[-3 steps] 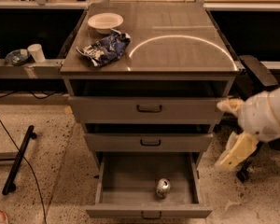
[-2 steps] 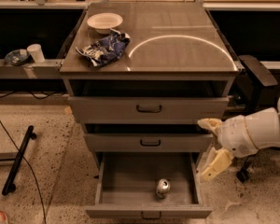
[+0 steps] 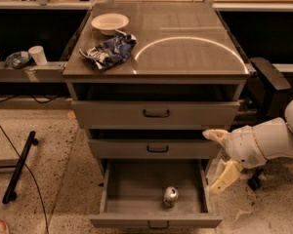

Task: Pick 7up can from bottom drawer and place on counter

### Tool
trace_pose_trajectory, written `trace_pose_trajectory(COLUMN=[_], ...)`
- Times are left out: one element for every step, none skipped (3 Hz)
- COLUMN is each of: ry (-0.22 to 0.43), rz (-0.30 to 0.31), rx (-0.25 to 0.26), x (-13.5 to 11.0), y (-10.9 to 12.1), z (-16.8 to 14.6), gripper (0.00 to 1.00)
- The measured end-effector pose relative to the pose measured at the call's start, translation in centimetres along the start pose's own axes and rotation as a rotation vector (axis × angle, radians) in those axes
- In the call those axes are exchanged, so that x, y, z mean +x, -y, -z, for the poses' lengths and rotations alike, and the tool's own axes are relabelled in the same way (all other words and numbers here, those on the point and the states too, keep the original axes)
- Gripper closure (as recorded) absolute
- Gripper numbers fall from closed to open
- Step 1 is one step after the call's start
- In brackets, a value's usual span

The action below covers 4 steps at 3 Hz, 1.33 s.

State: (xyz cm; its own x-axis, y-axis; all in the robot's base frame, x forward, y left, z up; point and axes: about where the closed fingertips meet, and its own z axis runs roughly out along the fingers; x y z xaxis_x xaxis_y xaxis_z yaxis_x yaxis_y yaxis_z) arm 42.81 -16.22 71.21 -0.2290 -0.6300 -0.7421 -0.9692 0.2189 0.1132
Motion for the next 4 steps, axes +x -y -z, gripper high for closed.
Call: trace_pose_trajectory(ry=[0.123, 0.282, 0.416, 0.416], rz=[0.043, 0.119, 0.194, 0.194], rx=[-0.046, -0.037, -0.029, -0.029], x=[-0.4, -0.6, 0.9, 0.9], y=[0.4, 2.0, 3.1, 3.1], z=[-5.3, -12.8, -19.4, -19.4], gripper=[0.0, 0.0, 0.0, 0.0])
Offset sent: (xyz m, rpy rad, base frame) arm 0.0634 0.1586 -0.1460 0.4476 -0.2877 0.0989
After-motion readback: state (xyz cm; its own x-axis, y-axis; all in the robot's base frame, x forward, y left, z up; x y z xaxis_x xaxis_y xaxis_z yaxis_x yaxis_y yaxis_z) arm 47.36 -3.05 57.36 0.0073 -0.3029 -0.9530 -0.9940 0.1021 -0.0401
